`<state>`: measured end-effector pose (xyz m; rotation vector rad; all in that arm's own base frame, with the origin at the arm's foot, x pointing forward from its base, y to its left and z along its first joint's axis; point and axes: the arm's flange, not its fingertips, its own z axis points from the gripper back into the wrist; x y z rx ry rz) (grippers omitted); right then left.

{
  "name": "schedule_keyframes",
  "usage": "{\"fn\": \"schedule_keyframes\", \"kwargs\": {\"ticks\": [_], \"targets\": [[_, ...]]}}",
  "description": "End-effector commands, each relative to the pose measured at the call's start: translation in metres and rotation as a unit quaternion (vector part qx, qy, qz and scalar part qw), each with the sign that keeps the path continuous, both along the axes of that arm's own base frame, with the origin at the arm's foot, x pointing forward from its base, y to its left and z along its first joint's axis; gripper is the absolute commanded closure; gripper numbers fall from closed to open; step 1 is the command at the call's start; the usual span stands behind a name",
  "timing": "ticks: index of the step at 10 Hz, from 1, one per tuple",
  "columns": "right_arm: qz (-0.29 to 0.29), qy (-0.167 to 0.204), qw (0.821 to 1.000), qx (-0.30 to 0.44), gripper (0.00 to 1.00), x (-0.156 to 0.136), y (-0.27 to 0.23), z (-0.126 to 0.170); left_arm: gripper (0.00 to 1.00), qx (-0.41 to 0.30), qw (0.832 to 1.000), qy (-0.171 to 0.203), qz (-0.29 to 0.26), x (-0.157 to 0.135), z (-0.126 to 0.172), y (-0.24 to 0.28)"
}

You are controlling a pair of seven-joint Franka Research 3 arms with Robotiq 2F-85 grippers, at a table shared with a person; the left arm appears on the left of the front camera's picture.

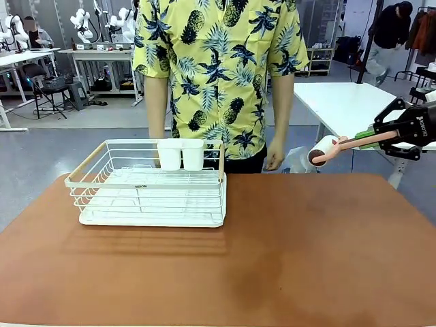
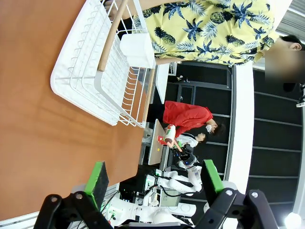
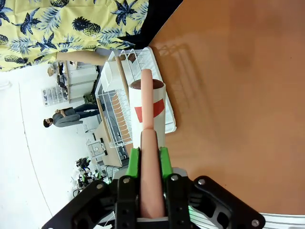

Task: Clean the table.
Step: Clean the table with the Lint Roller when the human lifts the Dish drying rack.

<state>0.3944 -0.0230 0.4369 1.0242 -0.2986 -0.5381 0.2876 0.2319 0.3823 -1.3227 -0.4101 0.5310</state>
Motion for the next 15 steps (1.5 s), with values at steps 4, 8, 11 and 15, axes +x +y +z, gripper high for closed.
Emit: {"fn": "schedule_keyframes", "kwargs": {"ticks": [4,8,11,15], "targets": [[0.000,-0.001,1.000,0.000,1.00,0.0000,0.0004,0.0006,0.00,-0.004,1.000,-0.007,-0.004,-0.0035,-0.0001,0.0011],[0.000,-0.001,1.000,0.000,1.00,0.0000,0.0004,0.0006,0.00,-0.004,1.000,-0.007,-0.004,-0.0035,-0.0001,0.0011],[0.000,-0.001,1.000,0.000,1.00,0.0000,0.0004,0.0006,0.00,-0.004,1.000,-0.007,-0.004,-0.0035,-0.0001,0.0011],[0.000,-0.001,1.000,0.000,1.00,0.0000,0.0004,0.0006,0.00,-0.004,1.000,-0.007,-0.004,-0.0035,-0.0001,0.0011]]}}
